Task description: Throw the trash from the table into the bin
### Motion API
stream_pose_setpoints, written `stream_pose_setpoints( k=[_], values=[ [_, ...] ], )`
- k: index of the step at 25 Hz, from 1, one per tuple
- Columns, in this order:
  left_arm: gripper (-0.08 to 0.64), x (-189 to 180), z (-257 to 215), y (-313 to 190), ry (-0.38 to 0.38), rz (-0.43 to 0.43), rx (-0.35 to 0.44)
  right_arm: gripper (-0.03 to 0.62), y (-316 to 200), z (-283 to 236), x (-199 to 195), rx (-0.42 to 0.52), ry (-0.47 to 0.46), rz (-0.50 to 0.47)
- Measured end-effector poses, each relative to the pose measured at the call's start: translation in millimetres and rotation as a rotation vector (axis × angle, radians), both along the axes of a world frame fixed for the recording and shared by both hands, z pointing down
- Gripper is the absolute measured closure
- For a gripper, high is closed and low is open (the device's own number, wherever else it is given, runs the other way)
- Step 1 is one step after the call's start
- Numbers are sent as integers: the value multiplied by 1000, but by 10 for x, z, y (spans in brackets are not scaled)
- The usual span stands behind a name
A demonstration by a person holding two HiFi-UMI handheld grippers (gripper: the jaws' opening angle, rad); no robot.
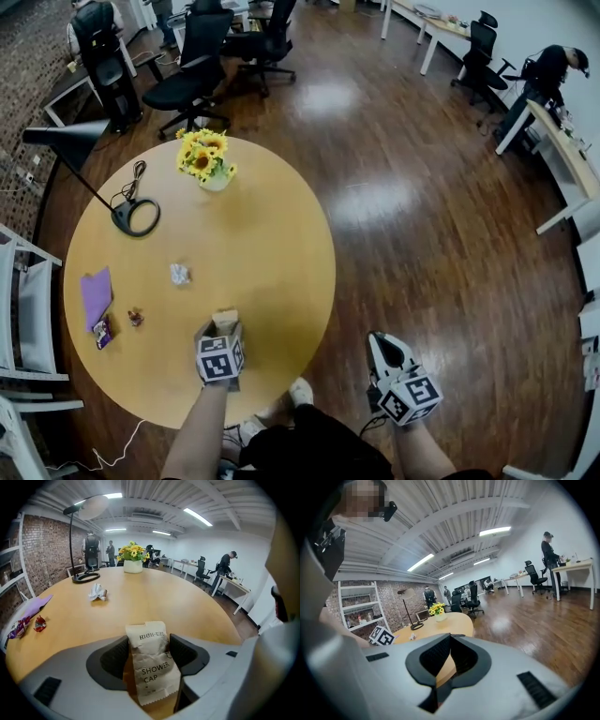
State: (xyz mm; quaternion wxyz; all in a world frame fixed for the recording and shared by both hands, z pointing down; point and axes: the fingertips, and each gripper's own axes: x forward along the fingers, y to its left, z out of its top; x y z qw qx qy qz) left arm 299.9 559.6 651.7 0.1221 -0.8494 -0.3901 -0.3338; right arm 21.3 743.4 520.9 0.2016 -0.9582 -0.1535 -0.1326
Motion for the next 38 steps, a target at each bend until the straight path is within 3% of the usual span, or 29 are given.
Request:
stream_pose_setpoints(
  k=[3,7,10,15,20,24,31,35,38],
  values=[
    [382,15,-48,-158,-36,-52,-44,588,-85,-60,111,-8,7,-42],
    [407,-89,-299,-436,-1,-80,-146,588,-254,-205,313,-23,32,-110],
    [407,-55,-636,-719,65,-95,-211,588,-465,-324,570,-31,61,-182],
    [407,147,-1409,-1551,195,-211,-335,588,-1083,-601,1120,-67,118,-342],
    [407,245,-2154,-2830,392,-337,-402,588,-2085,-992,1753,-111,227,-523],
    [407,145,-2550,-3946,500,-470,-420,588,-3006,-1240,2127,-138,281,-674],
    [407,-393,-2837,-5935,665,-750,-408,588,-4733,-1433,2658,-186,344,-935],
    [407,-883,-2940,-6739,724,-843,-390,588,-5535,-1493,2699,-178,360,-999],
    [407,-1462,-2981,-7480,774,-986,-339,588,-6402,-1500,2729,-148,380,-1136]
  ],
)
